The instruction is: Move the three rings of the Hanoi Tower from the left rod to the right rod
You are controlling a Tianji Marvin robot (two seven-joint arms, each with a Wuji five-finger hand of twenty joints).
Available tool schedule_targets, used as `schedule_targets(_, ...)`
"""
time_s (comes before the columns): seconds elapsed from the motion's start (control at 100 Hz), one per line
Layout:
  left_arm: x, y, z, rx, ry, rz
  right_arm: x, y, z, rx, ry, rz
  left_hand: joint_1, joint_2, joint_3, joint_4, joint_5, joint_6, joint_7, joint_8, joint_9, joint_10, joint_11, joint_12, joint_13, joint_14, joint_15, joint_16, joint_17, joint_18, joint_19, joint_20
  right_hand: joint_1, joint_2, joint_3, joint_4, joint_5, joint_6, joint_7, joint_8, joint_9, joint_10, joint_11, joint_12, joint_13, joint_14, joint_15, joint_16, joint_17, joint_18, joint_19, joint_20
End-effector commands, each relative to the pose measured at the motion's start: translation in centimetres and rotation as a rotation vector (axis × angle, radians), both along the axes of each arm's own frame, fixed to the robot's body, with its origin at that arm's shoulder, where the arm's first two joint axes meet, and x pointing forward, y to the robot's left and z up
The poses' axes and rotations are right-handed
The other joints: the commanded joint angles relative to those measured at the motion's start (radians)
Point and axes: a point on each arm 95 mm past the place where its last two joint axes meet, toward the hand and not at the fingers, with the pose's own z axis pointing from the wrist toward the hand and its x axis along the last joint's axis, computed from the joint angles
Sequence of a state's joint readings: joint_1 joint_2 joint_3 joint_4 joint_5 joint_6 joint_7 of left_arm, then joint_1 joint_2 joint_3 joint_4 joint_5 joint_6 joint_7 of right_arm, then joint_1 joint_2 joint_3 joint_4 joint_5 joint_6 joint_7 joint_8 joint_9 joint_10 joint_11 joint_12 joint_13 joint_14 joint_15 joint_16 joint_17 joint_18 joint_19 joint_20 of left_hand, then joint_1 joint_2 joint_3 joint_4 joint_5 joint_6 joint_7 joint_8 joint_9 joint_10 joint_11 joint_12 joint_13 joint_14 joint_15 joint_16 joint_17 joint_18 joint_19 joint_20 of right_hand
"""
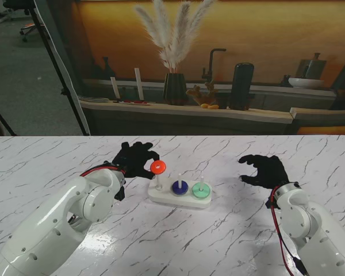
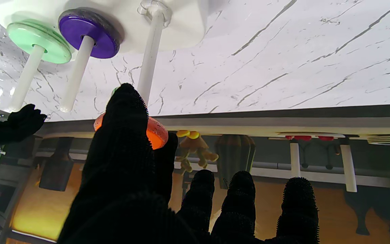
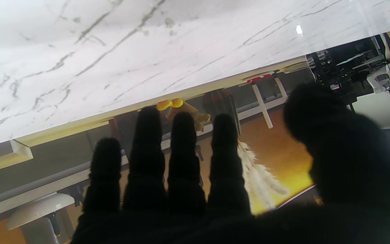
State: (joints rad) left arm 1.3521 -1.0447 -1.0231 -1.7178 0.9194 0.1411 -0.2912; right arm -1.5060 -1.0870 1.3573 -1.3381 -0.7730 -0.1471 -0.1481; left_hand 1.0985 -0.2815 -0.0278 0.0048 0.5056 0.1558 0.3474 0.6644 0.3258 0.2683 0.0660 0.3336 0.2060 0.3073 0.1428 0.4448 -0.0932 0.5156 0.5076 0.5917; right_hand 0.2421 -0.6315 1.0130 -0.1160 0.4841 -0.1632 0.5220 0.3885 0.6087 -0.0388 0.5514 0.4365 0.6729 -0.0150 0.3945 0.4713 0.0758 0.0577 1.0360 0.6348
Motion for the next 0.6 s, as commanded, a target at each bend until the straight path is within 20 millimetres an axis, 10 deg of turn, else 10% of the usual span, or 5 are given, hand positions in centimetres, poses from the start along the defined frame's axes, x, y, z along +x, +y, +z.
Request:
schedule_targets(0.0,-0.2,0.1,-0.6,0.012,0.022,-0.019,-0.2,0.4,-0.4,0.007,0.008,0.005,0.064,0.039,0.026,-0.015,0.047,-0.035,0.060,0.034,-0.004,-0.005,-0.006,0.004,0.005,0.002,-0.007,0.008,0.000,0.014,0.002,-0.008,0.001,0.016,0.016,0.041,-0.008,-0.015,0.010,0.011,0.000,-0.001,0.006,-0.010,-0.021,0.002,0.010,-0.008,-0.007,0.313,0.017,-0.008)
schedule_targets(0.59,-0.1,0.4,-1.6,0.019,0.047,-0.005,-0.2,0.4,-0.4,0.007,0.011,0.006,0.062,0.042,0.026,-0.015,0.044,-0.035,0.059,0.033,-0.003,-0.006,-0.005,0.004,0.005,0.001,-0.006,0.009,0.001,0.013,0.002,-0.006,0.000,0.015,0.016,0.041,-0.007,-0.016,0.011,0.011,0.000,0.001,0.006,-0.010,-0.021,0.002,0.010,-0.008,-0.007,0.312,0.018,-0.008)
